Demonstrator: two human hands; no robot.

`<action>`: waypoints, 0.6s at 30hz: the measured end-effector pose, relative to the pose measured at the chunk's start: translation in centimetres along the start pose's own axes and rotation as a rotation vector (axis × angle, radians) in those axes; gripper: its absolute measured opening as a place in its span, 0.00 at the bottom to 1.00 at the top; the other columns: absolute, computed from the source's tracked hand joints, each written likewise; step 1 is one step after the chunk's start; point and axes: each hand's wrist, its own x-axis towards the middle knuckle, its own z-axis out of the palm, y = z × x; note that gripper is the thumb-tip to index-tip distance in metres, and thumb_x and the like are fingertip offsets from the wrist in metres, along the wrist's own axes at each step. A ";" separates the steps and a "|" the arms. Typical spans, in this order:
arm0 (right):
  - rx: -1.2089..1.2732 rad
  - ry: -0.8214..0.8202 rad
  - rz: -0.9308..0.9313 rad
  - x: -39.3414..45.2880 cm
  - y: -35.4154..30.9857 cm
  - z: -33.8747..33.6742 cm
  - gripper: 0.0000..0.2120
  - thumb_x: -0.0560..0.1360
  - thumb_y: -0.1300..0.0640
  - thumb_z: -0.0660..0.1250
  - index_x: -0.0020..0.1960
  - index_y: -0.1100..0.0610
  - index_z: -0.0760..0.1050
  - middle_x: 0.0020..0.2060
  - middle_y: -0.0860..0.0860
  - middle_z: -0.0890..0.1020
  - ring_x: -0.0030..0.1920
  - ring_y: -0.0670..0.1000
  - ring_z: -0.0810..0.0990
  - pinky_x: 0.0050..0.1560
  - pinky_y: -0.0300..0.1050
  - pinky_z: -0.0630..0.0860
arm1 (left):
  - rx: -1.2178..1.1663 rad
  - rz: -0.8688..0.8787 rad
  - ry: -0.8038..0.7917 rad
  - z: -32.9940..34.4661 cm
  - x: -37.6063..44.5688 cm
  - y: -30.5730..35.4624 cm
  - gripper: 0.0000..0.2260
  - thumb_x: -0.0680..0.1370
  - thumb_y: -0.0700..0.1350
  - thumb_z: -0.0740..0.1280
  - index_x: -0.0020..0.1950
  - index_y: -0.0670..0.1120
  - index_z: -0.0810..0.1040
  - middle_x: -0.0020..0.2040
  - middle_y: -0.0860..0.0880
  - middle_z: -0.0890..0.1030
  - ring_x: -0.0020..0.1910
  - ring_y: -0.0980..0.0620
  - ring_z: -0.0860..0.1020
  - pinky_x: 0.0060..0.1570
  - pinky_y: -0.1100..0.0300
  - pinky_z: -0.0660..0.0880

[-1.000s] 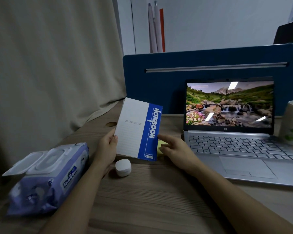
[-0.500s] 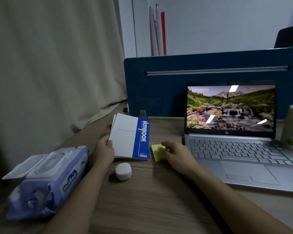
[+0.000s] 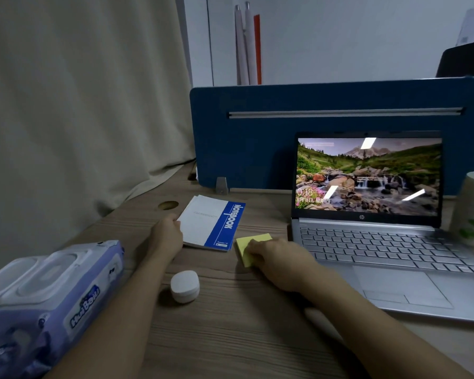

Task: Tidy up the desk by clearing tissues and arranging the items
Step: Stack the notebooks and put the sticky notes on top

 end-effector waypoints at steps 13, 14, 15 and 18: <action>0.088 0.020 -0.015 1.4 3.1 0.0 0.21 0.78 0.43 0.61 0.70 0.38 0.66 0.70 0.46 0.73 0.66 0.55 0.74 0.62 0.55 0.73 | 0.073 0.101 -0.337 -0.6 0.8 -1.7 0.44 0.67 0.59 0.77 0.78 0.50 0.61 0.78 0.47 0.63 0.74 0.44 0.64 0.67 0.48 0.66; 0.077 0.034 -0.015 1.4 3.1 0.2 0.21 0.78 0.42 0.60 0.71 0.38 0.66 0.70 0.46 0.73 0.65 0.55 0.74 0.62 0.56 0.74 | 0.070 0.105 -0.320 -0.4 0.7 -1.7 0.44 0.67 0.59 0.77 0.78 0.49 0.62 0.78 0.47 0.64 0.74 0.44 0.64 0.67 0.48 0.65; 0.069 0.050 -0.013 1.4 3.1 0.3 0.21 0.78 0.42 0.60 0.71 0.38 0.66 0.69 0.47 0.74 0.65 0.55 0.74 0.61 0.56 0.74 | 0.070 0.111 -0.306 -0.2 0.7 -1.7 0.44 0.68 0.59 0.77 0.78 0.49 0.62 0.78 0.47 0.64 0.74 0.44 0.64 0.67 0.49 0.65; 0.054 0.091 -0.015 1.4 2.9 0.8 0.20 0.78 0.43 0.59 0.70 0.39 0.67 0.66 0.49 0.77 0.62 0.56 0.76 0.58 0.55 0.76 | 0.096 0.126 -0.268 0.6 0.8 -1.5 0.42 0.70 0.61 0.75 0.77 0.48 0.63 0.77 0.46 0.65 0.73 0.44 0.65 0.67 0.48 0.66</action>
